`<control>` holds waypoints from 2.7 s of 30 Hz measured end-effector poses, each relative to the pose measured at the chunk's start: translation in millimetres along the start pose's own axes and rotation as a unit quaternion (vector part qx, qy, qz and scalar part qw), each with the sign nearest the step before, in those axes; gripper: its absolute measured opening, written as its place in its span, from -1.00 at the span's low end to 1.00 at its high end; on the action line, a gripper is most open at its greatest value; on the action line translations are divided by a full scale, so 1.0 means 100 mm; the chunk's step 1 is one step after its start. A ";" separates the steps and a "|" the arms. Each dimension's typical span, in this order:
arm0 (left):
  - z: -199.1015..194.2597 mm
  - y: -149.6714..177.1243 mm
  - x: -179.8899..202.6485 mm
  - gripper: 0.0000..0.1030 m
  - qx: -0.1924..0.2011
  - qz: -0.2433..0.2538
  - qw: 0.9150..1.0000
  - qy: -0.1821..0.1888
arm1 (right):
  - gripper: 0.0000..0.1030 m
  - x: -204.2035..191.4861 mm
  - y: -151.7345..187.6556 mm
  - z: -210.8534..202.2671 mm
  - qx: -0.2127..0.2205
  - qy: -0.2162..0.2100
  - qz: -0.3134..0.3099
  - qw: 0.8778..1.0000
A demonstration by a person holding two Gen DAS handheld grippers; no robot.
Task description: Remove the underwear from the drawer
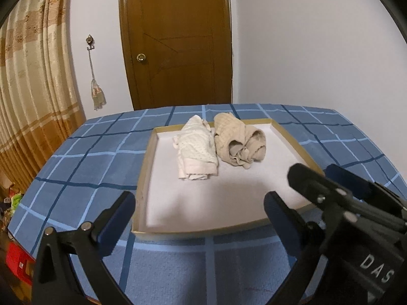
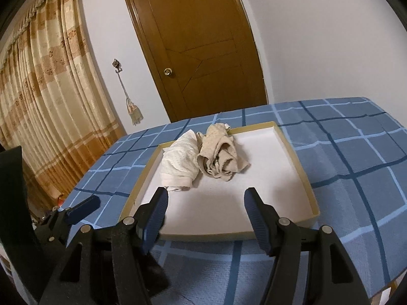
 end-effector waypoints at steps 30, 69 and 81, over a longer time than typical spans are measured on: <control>-0.56 0.43 0.02 0.99 0.035 0.005 0.999 0.027 | 0.26 0.06 0.48 -0.63 0.051 -0.019 0.022 0.998; -0.42 2.38 -0.07 0.90 -0.240 0.178 0.945 0.132 | 0.09 0.64 2.27 -0.92 -0.248 -0.038 -0.033 0.968; -0.17 2.60 -0.13 0.78 -0.346 0.205 0.900 0.168 | 0.05 0.77 2.67 -0.76 -0.405 -0.080 -0.055 0.909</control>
Point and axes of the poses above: each gripper's, at about its wrist camera, not at the fingertips, and z roughly the way its jaws point, x to its right, y to its underside, the point moved 5 cm from there along z, roughly the way its jaws point, and after that the axes turned 1 degree about -y, right-handed, at the moved point
